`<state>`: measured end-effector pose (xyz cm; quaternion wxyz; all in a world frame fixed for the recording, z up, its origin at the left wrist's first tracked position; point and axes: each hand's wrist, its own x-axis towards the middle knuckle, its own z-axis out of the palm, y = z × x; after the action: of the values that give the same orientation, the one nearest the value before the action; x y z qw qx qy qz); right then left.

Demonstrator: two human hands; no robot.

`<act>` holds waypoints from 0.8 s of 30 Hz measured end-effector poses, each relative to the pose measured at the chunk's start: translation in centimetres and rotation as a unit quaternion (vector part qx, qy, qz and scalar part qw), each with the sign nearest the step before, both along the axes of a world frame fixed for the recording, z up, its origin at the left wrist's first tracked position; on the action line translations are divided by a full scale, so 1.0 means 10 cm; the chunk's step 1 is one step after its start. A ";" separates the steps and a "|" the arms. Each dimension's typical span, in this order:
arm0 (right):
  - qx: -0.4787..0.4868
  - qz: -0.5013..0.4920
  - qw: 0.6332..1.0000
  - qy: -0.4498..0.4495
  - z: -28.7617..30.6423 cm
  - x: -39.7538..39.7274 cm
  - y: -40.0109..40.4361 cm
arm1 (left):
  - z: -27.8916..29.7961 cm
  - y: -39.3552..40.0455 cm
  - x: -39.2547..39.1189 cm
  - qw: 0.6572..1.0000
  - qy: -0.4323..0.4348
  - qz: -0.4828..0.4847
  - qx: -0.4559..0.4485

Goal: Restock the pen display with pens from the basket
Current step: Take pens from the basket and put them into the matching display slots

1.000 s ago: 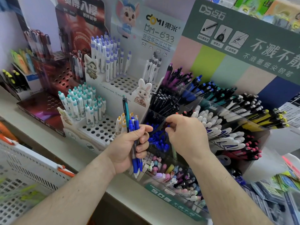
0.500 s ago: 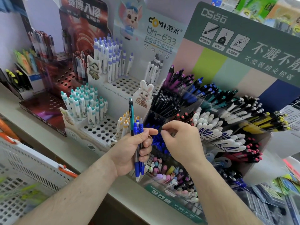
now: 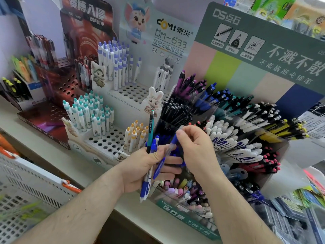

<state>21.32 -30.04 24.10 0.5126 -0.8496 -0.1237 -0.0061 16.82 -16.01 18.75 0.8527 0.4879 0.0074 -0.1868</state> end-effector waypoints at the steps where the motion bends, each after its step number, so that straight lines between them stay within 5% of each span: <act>1: 0.009 0.002 1.000 -0.006 0.03 0.01 -0.02 | 0.00 0.02 0.01 1.000 0.005 0.013 -0.002; 7: 0.015 0.096 0.995 -0.004 0.13 -0.05 -0.11 | -0.03 0.14 0.14 0.984 0.040 0.147 0.094; 14: -0.051 0.126 0.991 0.009 0.07 -0.06 -0.09 | 0.06 0.08 0.08 0.993 -0.004 0.078 -0.089; 24: -0.091 0.168 0.979 0.073 0.19 -0.08 -0.17 | 0.03 0.04 0.06 0.984 0.028 0.078 -0.159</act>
<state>20.57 -31.73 25.95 0.4346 -0.8579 -0.2272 0.1535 17.41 -15.59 19.05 0.9308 0.3386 0.0391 -0.1320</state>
